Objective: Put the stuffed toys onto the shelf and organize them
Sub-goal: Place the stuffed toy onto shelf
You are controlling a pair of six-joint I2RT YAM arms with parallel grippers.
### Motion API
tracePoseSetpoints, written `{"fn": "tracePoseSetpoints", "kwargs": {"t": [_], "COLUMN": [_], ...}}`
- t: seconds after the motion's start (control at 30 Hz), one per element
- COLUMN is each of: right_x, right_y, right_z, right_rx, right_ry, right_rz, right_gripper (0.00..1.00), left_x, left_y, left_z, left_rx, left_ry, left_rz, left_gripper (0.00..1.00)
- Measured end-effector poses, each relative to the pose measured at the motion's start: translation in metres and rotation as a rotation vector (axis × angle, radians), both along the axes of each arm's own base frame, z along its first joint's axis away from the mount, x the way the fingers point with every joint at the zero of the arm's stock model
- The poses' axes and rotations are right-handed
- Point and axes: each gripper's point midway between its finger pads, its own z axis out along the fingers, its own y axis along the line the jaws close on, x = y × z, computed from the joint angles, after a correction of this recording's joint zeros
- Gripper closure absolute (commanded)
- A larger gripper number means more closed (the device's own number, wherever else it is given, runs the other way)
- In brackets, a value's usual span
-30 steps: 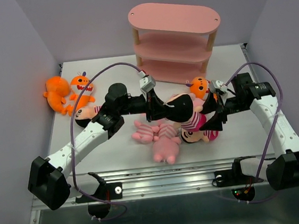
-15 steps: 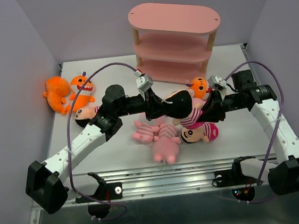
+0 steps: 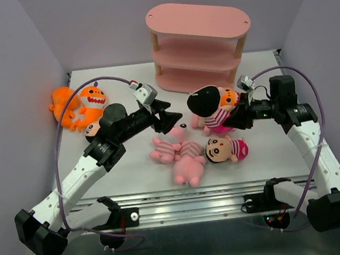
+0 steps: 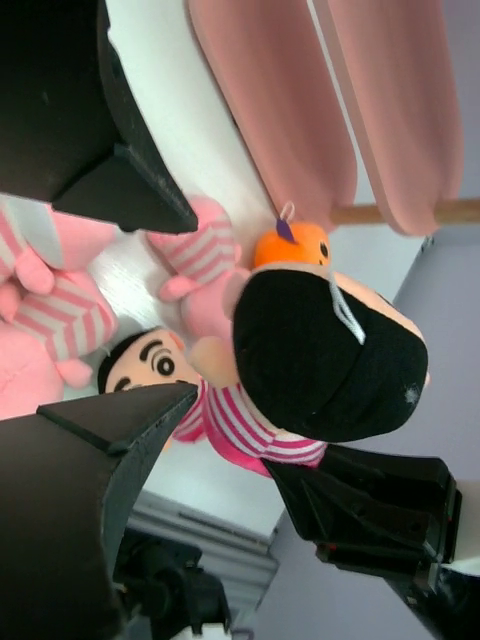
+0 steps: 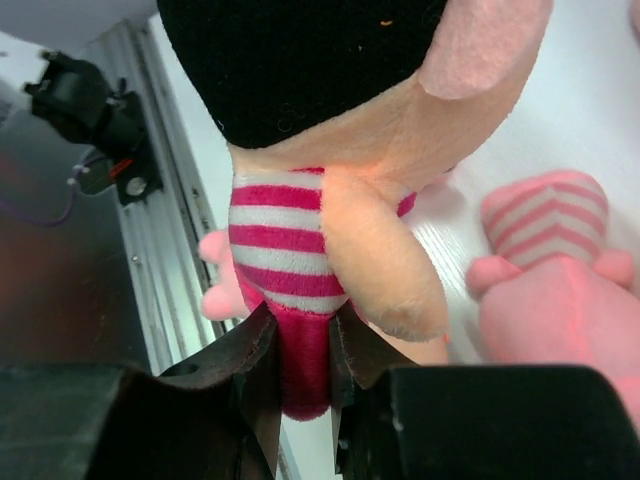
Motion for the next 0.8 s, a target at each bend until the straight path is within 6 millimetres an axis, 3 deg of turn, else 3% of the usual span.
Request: {"fn": "tracePoseSetpoints", "kwargs": {"t": [0.37, 0.53, 0.7, 0.8], "right_x": [0.061, 0.092, 0.126, 0.144], "right_y": [-0.031, -0.046, -0.051, -0.051], "right_z": [-0.035, -0.022, 0.003, 0.006], "right_rx": [-0.181, -0.215, -0.189, -0.164], "right_ry": [0.075, 0.051, 0.021, 0.052], "right_rz": [-0.31, -0.453, -0.549, -0.592], "right_gripper": [0.99, 0.99, 0.99, 0.99], "left_x": [-0.003, -0.016, -0.026, -0.032], "left_y": [0.075, 0.099, 0.111, 0.115], "left_z": [0.002, -0.007, -0.026, -0.034], "left_rx": [0.058, 0.051, 0.051, 0.041], "left_ry": [-0.089, -0.082, -0.033, -0.011], "left_rz": [0.31, 0.373, 0.395, 0.399], "left_gripper": [0.17, 0.17, 0.17, 0.17]}}
